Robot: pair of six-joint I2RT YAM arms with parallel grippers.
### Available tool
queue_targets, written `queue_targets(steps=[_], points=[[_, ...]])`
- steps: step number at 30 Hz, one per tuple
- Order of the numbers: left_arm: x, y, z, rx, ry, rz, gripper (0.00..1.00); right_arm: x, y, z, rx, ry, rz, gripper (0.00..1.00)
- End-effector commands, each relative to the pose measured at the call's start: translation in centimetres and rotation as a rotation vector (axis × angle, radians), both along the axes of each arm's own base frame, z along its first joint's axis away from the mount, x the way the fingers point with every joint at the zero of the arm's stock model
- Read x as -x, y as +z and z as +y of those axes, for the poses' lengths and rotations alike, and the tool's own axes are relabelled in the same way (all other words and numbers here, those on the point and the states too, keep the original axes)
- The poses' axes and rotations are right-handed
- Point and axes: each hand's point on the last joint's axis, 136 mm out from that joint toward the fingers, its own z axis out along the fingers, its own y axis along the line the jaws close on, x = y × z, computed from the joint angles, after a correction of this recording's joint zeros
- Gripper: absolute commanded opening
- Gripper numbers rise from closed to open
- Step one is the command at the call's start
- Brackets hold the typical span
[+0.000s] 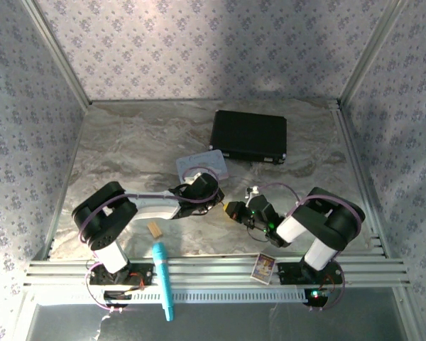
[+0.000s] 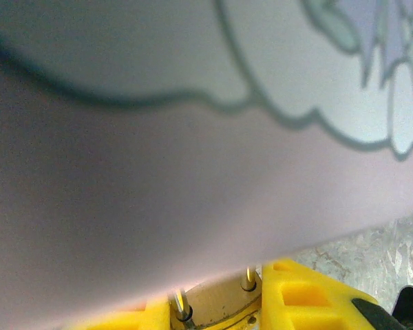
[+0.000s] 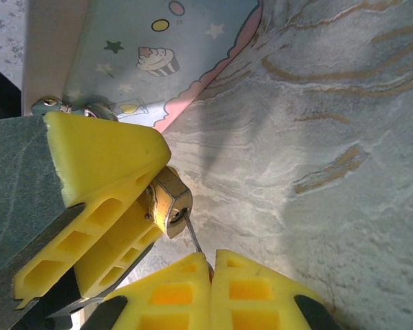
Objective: Unlock a padlock with a key
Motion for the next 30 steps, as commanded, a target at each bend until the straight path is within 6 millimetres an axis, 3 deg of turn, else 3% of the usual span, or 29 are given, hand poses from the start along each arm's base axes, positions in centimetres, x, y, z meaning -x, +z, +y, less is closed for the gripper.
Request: queue_targets(steps=[1,5,17,30], points=[[2.8,-2.1,0.0,0.027,-0.020,0.155,0.17,-0.9,0.5,-0.8,0.000,-0.057,-0.019,0.00],[2.7,-2.1,0.0,0.025,-0.019,0.152,0.17,-0.7,0.1,-1.5,0.012,-0.076,-0.016,0.00],[2.7,-1.8,-0.5,0.036,-0.029,0.155,0.17,-0.8,1.2,0.4,-0.015,-0.010,-0.056,0.00],[2.5,-2.0,-0.6,0.033,-0.025,0.158,0.18,-0.1,0.4,0.0,-0.006,-0.009,-0.047,0.00]])
